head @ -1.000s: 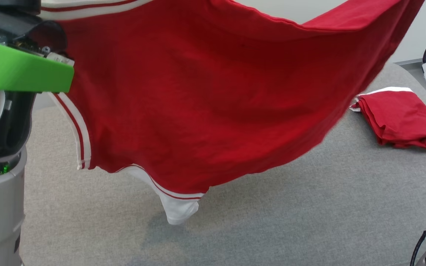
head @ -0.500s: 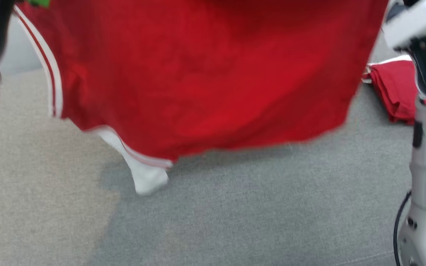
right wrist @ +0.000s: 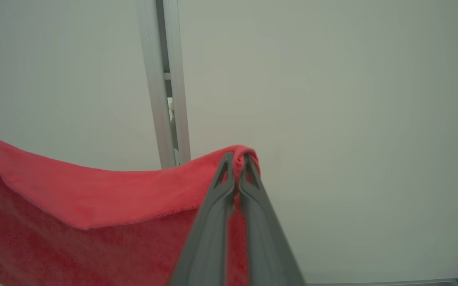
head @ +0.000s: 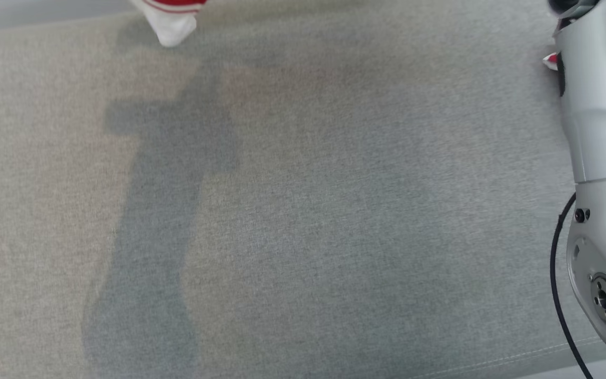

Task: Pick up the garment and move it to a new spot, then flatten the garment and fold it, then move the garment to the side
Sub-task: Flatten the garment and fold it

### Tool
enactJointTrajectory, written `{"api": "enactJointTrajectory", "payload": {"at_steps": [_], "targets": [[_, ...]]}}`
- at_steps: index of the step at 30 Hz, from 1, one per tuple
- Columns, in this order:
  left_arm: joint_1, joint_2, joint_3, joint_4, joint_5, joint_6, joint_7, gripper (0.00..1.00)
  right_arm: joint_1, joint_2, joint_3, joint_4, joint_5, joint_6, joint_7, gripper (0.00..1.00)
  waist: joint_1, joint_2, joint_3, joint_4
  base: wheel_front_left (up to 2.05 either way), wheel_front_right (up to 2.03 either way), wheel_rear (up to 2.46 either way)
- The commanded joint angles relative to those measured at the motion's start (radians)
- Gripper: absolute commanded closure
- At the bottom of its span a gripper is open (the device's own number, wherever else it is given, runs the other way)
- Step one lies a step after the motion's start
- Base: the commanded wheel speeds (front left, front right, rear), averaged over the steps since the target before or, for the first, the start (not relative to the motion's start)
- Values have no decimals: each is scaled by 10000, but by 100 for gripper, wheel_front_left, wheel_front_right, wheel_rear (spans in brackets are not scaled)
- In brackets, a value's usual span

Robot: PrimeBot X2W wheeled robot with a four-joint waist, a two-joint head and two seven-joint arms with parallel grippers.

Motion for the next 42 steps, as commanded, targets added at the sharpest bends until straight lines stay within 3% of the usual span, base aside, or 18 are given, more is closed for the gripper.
{"api": "enactJointTrajectory", "payload": {"at_steps": [1, 5, 9, 13, 18, 30, 37, 42], "targets": [[-65, -110, 15, 276, -129, -31, -283, 100, -113, 2, 17, 422, -91, -6, -269, 100, -1, 0, 735, 326, 0, 0, 0], [489, -550, -55, 1056, -586, -45, -863, 100, -12, -5, -208, 1934, -107, -8, -1087, 100, -1, 0, 1257, 630, 0, 0, 0], [1263, -801, -444, 991, -1300, -50, -1138, 100, 326, -9, -252, 3091, -211, -8, -1828, 100, -1, 0, 1511, 826, 0, 0, 0], [2251, -690, -789, 390, -1996, -51, -1208, 100, 583, -10, -144, 3726, -58, -8, -2290, 100, -1, 0, 1563, 890, 0, 0, 0], [3697, -426, -330, -1032, -2552, -53, -1205, 100, 974, -12, 13, 3886, 203, -8, -2566, 100, -1, 0, 1461, 897, 0, 0, 0], [8542, -637, 1600, -4160, -2650, -54, -1201, 100, 3531, -39, 761, 2265, 1891, -8, -2658, 100, -1, 0, 210, 819, 0, 0, 0], [11463, -920, 2065, -5565, -2404, 22, -1202, 100, 6087, -280, 1069, 671, 2664, -8, -2652, 100, -1, 0, -963, 876, 0, 0, 0], [13615, -1183, 2015, -6688, -2298, 273, -1203, 100, 8276, -387, 663, -1034, 3074, -8, -2331, 100, -1, 0, -1972, 954, 0, 0, 0]]}}
